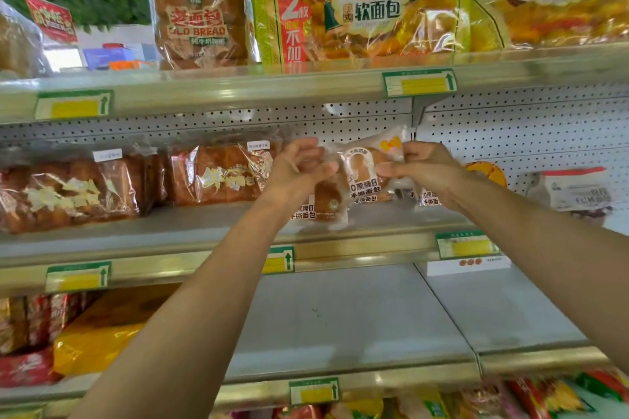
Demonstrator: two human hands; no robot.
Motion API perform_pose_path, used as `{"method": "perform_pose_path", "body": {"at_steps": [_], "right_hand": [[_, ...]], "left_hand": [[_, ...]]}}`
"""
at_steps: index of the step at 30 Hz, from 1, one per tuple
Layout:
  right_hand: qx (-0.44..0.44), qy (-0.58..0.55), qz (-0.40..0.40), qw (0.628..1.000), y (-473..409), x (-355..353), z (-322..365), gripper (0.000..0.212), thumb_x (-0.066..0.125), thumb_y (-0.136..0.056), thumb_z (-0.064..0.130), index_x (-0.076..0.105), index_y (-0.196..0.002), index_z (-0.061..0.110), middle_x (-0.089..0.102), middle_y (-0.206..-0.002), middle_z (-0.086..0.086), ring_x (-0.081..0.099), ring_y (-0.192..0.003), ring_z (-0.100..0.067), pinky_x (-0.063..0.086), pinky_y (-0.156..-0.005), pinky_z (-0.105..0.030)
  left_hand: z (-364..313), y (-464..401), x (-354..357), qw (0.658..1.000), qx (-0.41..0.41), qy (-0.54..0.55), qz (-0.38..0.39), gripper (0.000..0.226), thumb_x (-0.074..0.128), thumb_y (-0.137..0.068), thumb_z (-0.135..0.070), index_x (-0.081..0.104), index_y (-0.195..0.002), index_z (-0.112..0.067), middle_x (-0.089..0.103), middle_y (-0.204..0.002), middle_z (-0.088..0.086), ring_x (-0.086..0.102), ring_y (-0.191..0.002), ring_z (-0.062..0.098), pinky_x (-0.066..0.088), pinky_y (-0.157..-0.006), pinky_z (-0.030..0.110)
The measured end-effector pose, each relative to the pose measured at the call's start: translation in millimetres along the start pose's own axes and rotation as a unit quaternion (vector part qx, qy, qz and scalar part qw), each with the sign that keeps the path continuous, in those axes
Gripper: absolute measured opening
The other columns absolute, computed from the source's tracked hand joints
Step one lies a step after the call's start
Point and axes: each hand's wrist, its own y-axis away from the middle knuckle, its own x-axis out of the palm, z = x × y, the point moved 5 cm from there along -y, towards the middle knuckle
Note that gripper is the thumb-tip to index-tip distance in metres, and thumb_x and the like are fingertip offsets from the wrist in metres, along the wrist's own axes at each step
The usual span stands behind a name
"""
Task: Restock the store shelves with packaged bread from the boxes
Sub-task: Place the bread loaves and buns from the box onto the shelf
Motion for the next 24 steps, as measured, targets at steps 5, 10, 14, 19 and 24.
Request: {"method": "perform_pose_path", "body": {"at_steps": [5,10,14,19,24], "right_hand": [[0.016,0.054,-0.137,0.989,0,-23,-27,0.035,0.086,-0.07,0.016,0.068,-0.099,0.008,0.07,-0.099,-0.006,0.061,-0.081,-0.012,0.044,-0.066,-0.018],[0.061,0.109,-0.093,0.988,-5,-4,-37,0.027,0.084,-0.073,0.017,0.068,-0.093,0.009,0.067,-0.095,-0.002,0.06,-0.092,-0.017,0.042,-0.066,-0.019],[0.049,0.152,-0.069,0.985,-13,4,-36,0.028,0.08,-0.079,0.016,0.058,-0.096,0.012,0.058,-0.083,0.007,0.052,-0.078,-0.011,0.035,-0.046,-0.004],[0.046,0.311,-0.094,0.945,-21,8,-39,0.054,0.083,-0.072,0.041,0.048,-0.099,0.01,0.055,-0.09,0.0,0.053,-0.1,-0.025,0.035,-0.064,-0.029],[0.034,0.492,-0.12,0.862,-28,8,-43,0.077,0.069,-0.07,0.069,0.06,-0.112,0.004,0.051,-0.131,-0.018,0.04,-0.129,-0.035,0.034,-0.101,-0.041]], "left_hand": [[29,-10,-21,0.954,0.015,-0.299,0.028,0.101,0.087,-0.072,-0.023,0.027,-0.152,-0.038,0.029,-0.159,0.002,0.022,-0.146,0.029,0.026,-0.117,0.054],[54,-19,-19,0.903,-0.009,-0.421,0.081,0.115,0.087,-0.071,-0.034,0.01,-0.157,-0.038,0.019,-0.163,0.002,0.005,-0.15,0.034,0.014,-0.12,0.05],[62,-26,-22,0.902,-0.013,-0.427,0.056,0.116,0.086,-0.071,-0.035,0.009,-0.157,-0.031,0.022,-0.162,0.004,0.014,-0.15,0.034,0.009,-0.121,0.047],[67,-30,-23,0.899,0.008,-0.437,0.014,0.121,0.089,-0.065,-0.041,0.011,-0.156,-0.028,0.019,-0.163,0.003,0.016,-0.15,0.034,0.004,-0.122,0.046],[63,-25,-19,0.891,0.017,-0.454,-0.008,0.116,0.088,-0.068,-0.037,0.013,-0.156,-0.028,0.014,-0.163,0.001,0.015,-0.149,0.035,0.018,-0.12,0.047]]}}
